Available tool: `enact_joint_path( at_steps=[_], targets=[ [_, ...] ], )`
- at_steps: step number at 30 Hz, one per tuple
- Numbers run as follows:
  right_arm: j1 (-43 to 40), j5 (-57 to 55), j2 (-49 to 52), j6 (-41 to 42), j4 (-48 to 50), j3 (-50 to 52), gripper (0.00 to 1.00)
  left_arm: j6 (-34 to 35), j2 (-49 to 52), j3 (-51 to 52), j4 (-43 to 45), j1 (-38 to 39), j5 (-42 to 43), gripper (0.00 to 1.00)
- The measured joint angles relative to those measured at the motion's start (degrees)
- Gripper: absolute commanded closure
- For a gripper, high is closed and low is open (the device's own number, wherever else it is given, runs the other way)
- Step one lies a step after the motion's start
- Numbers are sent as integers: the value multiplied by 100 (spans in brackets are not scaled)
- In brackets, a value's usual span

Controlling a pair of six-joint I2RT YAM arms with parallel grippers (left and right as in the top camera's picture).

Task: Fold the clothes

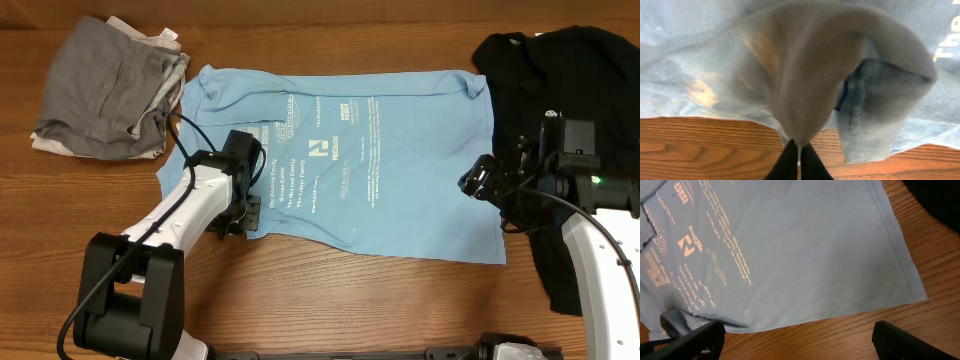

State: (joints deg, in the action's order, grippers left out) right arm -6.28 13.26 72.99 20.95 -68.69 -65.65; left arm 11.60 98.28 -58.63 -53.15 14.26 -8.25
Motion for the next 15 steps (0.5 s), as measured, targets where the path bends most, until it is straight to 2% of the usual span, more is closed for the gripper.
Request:
enact_joint_path(
  at_steps=[7,10,15],
  targets=[
    [0,0,0,2,2,0,2,39,0,0,-4,0,-122,96],
    [0,0,0,0,0,0,1,120,15,-96,-319,0,-155,96],
    [0,-4,0,0,-2,4,1,326,52,-1491,-1078,0,-192,96]
  ],
)
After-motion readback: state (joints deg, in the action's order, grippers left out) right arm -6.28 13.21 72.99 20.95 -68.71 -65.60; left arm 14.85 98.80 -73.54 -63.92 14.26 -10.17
